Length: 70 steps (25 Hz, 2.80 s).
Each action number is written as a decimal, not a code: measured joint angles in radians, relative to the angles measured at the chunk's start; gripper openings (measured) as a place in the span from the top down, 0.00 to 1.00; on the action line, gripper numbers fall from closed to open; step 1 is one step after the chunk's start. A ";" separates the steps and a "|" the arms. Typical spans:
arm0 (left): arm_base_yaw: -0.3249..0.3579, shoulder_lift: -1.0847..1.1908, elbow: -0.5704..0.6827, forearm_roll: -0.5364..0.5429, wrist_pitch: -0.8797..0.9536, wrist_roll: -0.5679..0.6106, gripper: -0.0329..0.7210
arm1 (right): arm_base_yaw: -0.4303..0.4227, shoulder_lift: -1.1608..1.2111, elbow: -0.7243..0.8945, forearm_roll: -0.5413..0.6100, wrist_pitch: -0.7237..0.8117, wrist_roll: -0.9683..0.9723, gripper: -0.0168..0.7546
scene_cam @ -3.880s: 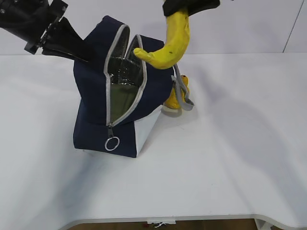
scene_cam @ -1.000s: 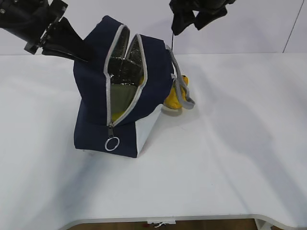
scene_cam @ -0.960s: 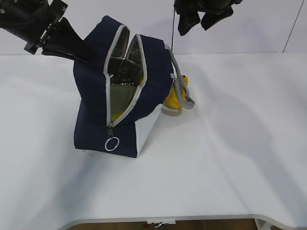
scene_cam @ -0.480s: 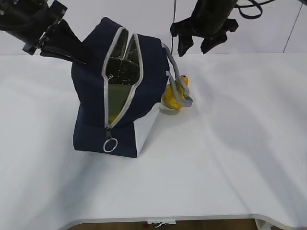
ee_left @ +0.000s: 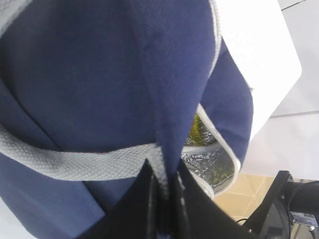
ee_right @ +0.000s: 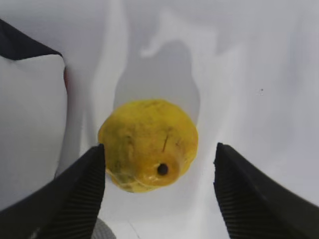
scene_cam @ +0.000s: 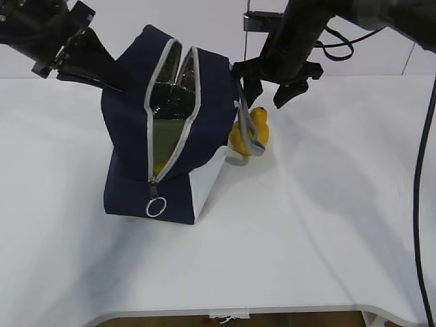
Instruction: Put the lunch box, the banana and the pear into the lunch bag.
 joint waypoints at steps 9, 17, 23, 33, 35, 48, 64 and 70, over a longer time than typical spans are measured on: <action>0.000 0.000 0.000 0.004 0.000 0.000 0.95 | -0.002 0.012 0.000 0.004 0.001 0.000 0.30; 0.000 0.000 0.000 0.004 0.000 0.000 0.95 | -0.002 0.027 0.000 0.006 0.001 0.000 0.38; 0.000 0.000 0.000 0.008 0.000 0.000 0.95 | -0.002 0.034 0.000 0.009 0.001 0.000 0.39; 0.000 0.000 0.000 0.008 0.000 0.000 0.95 | -0.002 0.051 0.000 0.021 0.001 0.000 0.50; 0.000 0.000 0.000 0.008 0.000 0.000 0.95 | -0.002 0.051 0.000 0.025 0.001 0.000 0.57; 0.000 0.000 0.000 0.011 0.000 0.000 0.95 | -0.003 -0.019 -0.002 -0.057 0.009 0.001 0.63; 0.000 0.000 0.000 0.013 0.000 0.000 0.95 | -0.003 -0.247 -0.002 0.178 0.022 -0.023 0.63; 0.000 0.000 0.000 0.018 0.000 0.000 0.95 | -0.003 -0.240 -0.002 0.503 0.022 -0.128 0.63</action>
